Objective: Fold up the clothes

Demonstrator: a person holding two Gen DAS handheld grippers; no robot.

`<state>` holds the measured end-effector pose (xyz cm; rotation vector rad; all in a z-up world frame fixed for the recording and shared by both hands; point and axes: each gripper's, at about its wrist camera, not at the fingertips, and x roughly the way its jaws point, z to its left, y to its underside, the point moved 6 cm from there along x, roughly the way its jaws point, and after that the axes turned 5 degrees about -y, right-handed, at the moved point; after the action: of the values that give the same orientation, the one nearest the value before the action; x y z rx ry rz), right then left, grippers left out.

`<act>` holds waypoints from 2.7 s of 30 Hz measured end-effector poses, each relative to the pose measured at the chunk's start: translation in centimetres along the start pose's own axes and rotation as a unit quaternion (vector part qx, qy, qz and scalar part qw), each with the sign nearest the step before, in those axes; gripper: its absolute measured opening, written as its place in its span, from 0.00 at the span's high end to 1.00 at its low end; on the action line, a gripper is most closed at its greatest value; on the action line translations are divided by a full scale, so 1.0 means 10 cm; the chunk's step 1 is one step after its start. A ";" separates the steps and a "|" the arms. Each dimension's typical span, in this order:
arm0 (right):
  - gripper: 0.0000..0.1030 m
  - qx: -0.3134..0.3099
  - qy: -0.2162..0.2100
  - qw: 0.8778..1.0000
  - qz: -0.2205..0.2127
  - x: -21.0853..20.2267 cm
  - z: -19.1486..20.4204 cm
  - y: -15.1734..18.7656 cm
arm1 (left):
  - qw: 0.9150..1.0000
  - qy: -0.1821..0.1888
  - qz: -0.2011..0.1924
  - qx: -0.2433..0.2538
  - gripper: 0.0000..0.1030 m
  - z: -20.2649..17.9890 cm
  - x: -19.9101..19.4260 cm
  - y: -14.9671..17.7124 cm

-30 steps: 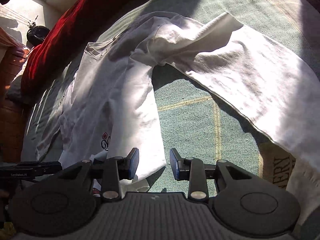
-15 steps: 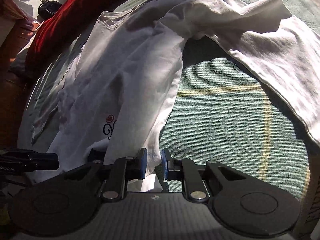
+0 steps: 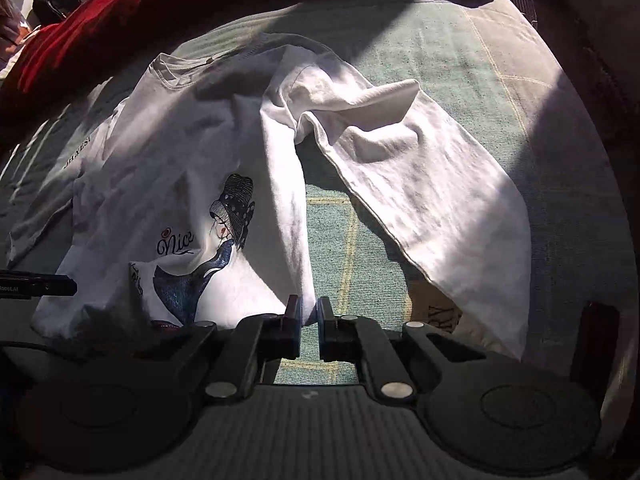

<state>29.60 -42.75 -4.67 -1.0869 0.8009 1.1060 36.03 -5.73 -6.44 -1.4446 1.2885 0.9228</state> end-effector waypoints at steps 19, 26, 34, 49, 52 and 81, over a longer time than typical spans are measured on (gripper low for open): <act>0.82 0.089 0.060 0.993 -0.045 0.07 -0.79 -0.37 | 0.999 -0.008 -0.009 0.030 0.60 -0.24 0.04 -0.17; 0.67 0.097 0.081 0.991 -0.047 0.19 -1.26 -0.54 | 1.000 -0.014 -0.009 0.019 0.58 -0.32 0.14 -0.30; 0.50 0.159 0.035 0.985 -0.049 0.53 -1.75 -0.79 | 1.000 -0.018 -0.005 0.022 0.57 -0.48 0.25 -0.45; 0.45 0.031 -0.057 0.998 0.007 0.91 -1.43 -1.28 | 1.000 -0.019 0.010 0.014 0.57 -0.63 0.48 -0.61; 0.67 0.020 -0.046 0.999 0.014 0.90 -1.37 -1.23 | 1.000 -0.019 0.011 0.016 0.57 -0.65 0.51 -0.63; 0.84 0.039 0.162 0.985 -0.055 0.17 -1.96 -2.09 | 1.000 -0.010 -0.002 0.012 0.57 -0.59 0.42 -0.78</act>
<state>50.32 -62.45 -6.41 -1.2476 1.0171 0.8080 44.00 -12.59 -7.63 -1.4165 1.2778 0.9136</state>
